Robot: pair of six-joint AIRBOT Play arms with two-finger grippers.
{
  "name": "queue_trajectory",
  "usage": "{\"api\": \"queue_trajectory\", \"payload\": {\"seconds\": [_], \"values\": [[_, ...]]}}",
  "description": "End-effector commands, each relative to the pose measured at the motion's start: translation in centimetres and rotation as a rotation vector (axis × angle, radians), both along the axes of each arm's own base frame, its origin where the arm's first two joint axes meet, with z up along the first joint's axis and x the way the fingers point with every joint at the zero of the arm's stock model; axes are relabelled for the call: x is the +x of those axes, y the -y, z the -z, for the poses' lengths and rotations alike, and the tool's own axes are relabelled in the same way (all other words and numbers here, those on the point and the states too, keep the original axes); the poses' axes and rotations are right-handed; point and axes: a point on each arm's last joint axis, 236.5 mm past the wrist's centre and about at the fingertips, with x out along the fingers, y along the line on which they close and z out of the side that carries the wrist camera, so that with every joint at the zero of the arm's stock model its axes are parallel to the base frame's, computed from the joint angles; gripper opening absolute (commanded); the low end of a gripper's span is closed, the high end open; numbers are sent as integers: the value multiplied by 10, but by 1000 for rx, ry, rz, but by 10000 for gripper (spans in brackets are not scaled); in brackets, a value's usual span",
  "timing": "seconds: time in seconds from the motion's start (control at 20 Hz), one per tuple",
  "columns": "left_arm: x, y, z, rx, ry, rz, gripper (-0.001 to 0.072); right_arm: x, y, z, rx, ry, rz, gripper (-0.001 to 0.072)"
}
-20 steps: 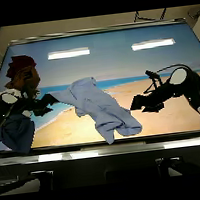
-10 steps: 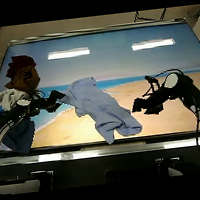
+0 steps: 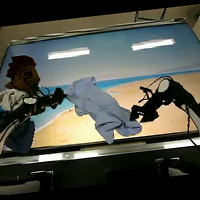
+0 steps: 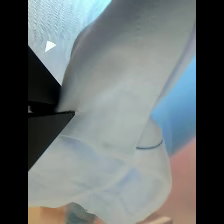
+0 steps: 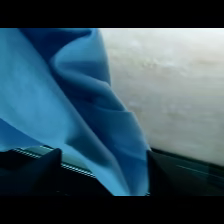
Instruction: Fold the clothes and pants, and hang the long-sleeved shirts on hangers.
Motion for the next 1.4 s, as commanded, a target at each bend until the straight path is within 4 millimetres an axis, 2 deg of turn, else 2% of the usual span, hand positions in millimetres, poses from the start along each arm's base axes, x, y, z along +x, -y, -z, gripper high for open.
{"api": "queue_trajectory", "payload": {"seconds": [0.0, 0.05, 0.1, 0.15, 0.2, 0.25, 0.3, 0.35, 0.4, 0.45, 0.5, 0.55, 0.6, 0.65, 0.7, 0.8, 0.85, 0.95, 1.05, 1.15, 1.25, 1.3, 1.35], "values": [[3, 2, -20, 3, 47, 13, 26, -23, -7, 18, 34, -91, 2, 203], [5, 2, -34, 15, 86, 29, 26, -21, -3, 18, 21, -82, 1, 44], [8, 2, -53, 43, 149, 59, 25, -10, 1, 12, 9, -41, 1, 42], [14, 0, -82, 76, 233, 87, 25, 10, 8, -1, -10, 33, 1, 42], [19, -5, -117, 103, 323, 96, 25, 35, 16, -22, -39, 135, -1, 42], [23, -13, -165, 133, 436, 95, 25, 69, 29, -55, -81, 285, 3, 42], [24, -22, -217, 161, 553, 86, 25, 103, 42, -98, -126, 450, 15, 42], [17, -34, -280, 189, 687, 62, 25, 136, 59, -152, -184, 642, 45, 42], [3, -46, -347, 214, 824, 30, 25, 163, 74, -223, -235, 866, 82, 43], [-19, -55, -408, 233, 948, -3, 25, 177, 84, -299, -271, 1090, 124, 43], [-48, -64, -464, 252, 1066, -35, 25, 177, 90, -365, -288, 1278, 164, 44], [-84, -68, -514, 272, 1180, -62, 25, 166, 91, -420, -281, 1426, 198, 44], [-118, -69, -550, 287, 1268, -79, 25, 148, 89, -461, -257, 1532, 222, 44], [-152, -67, -575, 299, 1340, -88, 25, 130, 84, -482, -230, 1584, 231, 44], [-177, -63, -588, 315, 1387, -84, 25, 113, 81, -490, -213, 1591, 224, 44], [-216, -58, -602, 387, 1451, -70, 25, 88, 80, -473, -239, 1509, 176, 44], [-226, -59, -605, 411, 1464, -79, 25, 80, 86, -454, -283, 1430, 143, 44], [-231, -70, -610, 449, 1473, -131, 25, 62, 101, -403, -369, 1212, 91, 44], [-224, -81, -612, 489, 1475, -175, 25, 46, 105, -343, -382, 965, 60, 44], [-197, -84, -599, 498, 1426, -167, 25, 38, 101, -282, -359, 764, 49, 44], [-151, -82, -565, 489, 1318, -108, 26, 37, 96, -217, -336, 625, 33, 44], [-121, -77, -535, 476, 1231, -49, 26, 40, 97, -185, -339, 591, 37, 44], [-92, -66, -496, 452, 1128, 34, 26, 48, 99, -154, -349, 586, 49, 45]]}}
